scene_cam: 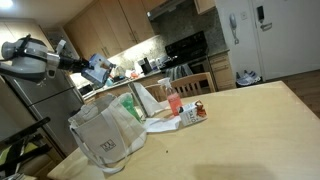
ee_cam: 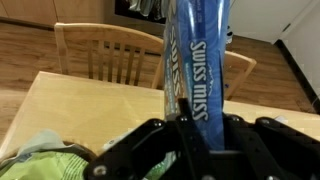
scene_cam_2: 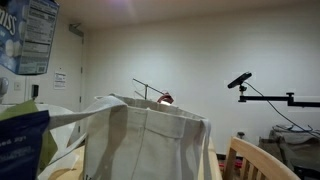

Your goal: Pick up the three objects from the table, put them in the carrier bag and move the bag to the center of the table

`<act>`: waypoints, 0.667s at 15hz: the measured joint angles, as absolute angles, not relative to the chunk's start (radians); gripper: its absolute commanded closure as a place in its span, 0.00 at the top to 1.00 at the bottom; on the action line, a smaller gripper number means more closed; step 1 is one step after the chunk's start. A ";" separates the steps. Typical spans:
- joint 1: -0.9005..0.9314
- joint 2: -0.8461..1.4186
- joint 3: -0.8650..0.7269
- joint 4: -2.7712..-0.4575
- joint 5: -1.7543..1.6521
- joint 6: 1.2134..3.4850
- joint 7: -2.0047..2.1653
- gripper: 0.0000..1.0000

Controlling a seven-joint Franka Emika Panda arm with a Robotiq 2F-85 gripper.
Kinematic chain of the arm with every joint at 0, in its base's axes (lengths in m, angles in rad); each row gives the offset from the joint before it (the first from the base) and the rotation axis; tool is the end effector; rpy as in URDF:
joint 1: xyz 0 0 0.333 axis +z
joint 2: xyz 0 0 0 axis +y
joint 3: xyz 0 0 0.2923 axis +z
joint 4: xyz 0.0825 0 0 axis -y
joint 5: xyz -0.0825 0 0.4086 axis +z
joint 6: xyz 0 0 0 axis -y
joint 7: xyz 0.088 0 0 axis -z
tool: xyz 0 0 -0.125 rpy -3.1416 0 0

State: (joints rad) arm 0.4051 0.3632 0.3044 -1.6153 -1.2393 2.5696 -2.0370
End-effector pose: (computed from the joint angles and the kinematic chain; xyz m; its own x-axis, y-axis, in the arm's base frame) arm 0.5650 0.4595 0.4432 -0.4706 -0.3643 -0.8036 -0.2753 0.9259 -0.2585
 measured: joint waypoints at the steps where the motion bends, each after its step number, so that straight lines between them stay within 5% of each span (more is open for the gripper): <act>1: 0.411 0.342 0.305 -1.636 -1.240 2.567 -2.035 0.21; 4: 0.414 0.339 0.304 -1.647 -1.237 2.566 -2.035 0.21; 5: 0.414 0.346 0.304 -1.647 -1.237 2.566 -2.035 0.05; 10: 0.414 0.368 0.318 -1.649 -1.184 2.567 -2.090 0.05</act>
